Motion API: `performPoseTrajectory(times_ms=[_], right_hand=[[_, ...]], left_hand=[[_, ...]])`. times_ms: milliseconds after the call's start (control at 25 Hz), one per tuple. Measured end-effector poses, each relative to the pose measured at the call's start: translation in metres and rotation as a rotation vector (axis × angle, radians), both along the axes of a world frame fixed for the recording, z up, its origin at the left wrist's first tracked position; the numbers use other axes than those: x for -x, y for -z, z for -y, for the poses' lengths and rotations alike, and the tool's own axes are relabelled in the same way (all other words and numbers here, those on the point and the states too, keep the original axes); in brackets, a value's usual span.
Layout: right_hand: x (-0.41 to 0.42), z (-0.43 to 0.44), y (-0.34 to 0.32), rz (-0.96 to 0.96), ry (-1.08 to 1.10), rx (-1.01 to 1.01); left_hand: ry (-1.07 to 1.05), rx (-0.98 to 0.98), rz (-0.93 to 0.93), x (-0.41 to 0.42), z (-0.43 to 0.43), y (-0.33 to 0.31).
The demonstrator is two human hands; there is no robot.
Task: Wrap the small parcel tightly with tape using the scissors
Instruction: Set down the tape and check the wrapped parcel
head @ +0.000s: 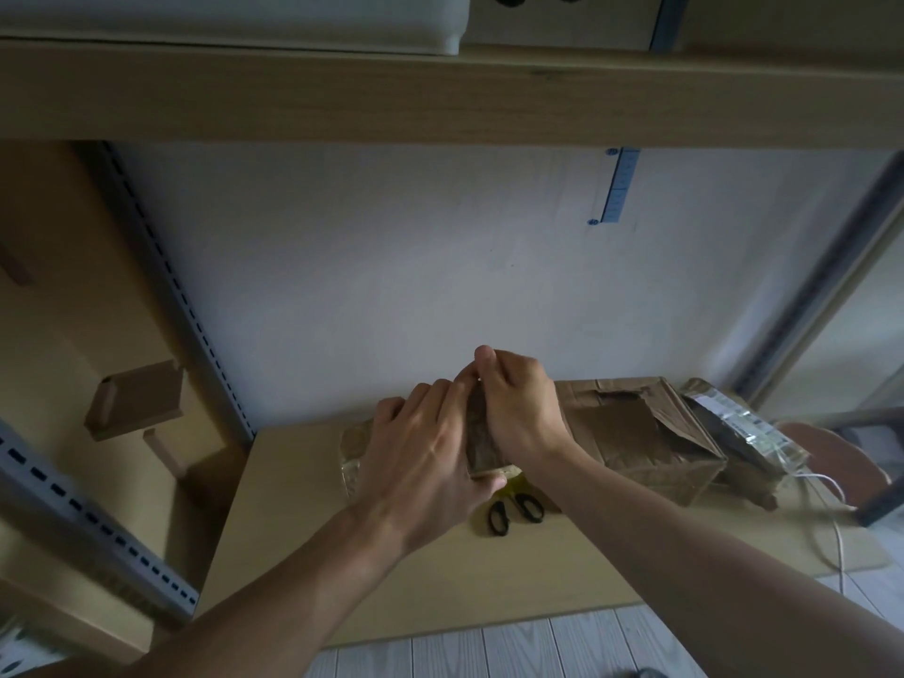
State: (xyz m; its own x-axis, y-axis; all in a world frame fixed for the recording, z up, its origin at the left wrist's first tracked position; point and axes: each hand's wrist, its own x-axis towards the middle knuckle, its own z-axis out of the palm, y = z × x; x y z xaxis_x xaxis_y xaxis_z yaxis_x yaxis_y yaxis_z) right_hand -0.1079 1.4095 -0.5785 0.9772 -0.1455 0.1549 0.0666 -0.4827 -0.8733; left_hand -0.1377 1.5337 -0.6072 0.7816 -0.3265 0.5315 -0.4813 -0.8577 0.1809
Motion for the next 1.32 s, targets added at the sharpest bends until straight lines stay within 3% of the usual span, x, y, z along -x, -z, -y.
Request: performPoseTrajectory(times_ms=[280, 400, 480, 560, 640, 800, 920, 1040, 1120, 1200, 1240, 1320], right_hand=[[-0.016, 0.021, -0.002, -0.114, 0.251, -0.188], [-0.020, 0.031, 0.002, -0.228, 0.218, -0.275], [-0.020, 0.043, -0.003, -0.192, 0.135, -0.375], [-0.016, 0.049, -0.008, -0.133, 0.005, -0.254], [-0.003, 0.037, -0.008, -0.142, -0.069, -0.137], [-0.004, 0.025, -0.005, -0.119, 0.205, -0.179], [-0.013, 0.032, 0.001, -0.206, 0.329, -0.314], [-0.016, 0.037, 0.002, -0.489, 0.065, -0.591], [-0.008, 0.044, -0.008, -0.617, -0.174, -0.651], [-0.004, 0.045, -0.014, -0.529, -0.201, -0.797], [-0.003, 0.042, -0.014, -0.432, -0.172, -0.891], [0.004, 0.033, -0.015, -0.184, -0.161, -0.886]], left_hand=[[0.209, -0.064, 0.030, 0.002, 0.006, 0.004], [0.312, -0.043, 0.012, 0.003, 0.002, 0.006], [0.308, 0.126, -0.066, -0.006, -0.006, 0.001], [0.262, 0.392, -0.160, -0.016, -0.014, -0.005], [0.259, 0.481, -0.153, -0.018, -0.019, -0.007], [0.257, 0.378, 0.022, -0.004, -0.013, 0.003], [0.286, 0.253, 0.179, -0.003, -0.013, 0.009], [0.361, 0.177, 0.259, -0.009, -0.023, 0.013], [0.253, 0.113, 0.262, -0.016, -0.033, 0.012], [0.018, 0.194, 0.041, -0.026, -0.041, 0.008], [-0.011, 0.354, -0.214, -0.027, -0.041, 0.003], [0.273, 0.900, -0.812, -0.026, -0.042, -0.009]])
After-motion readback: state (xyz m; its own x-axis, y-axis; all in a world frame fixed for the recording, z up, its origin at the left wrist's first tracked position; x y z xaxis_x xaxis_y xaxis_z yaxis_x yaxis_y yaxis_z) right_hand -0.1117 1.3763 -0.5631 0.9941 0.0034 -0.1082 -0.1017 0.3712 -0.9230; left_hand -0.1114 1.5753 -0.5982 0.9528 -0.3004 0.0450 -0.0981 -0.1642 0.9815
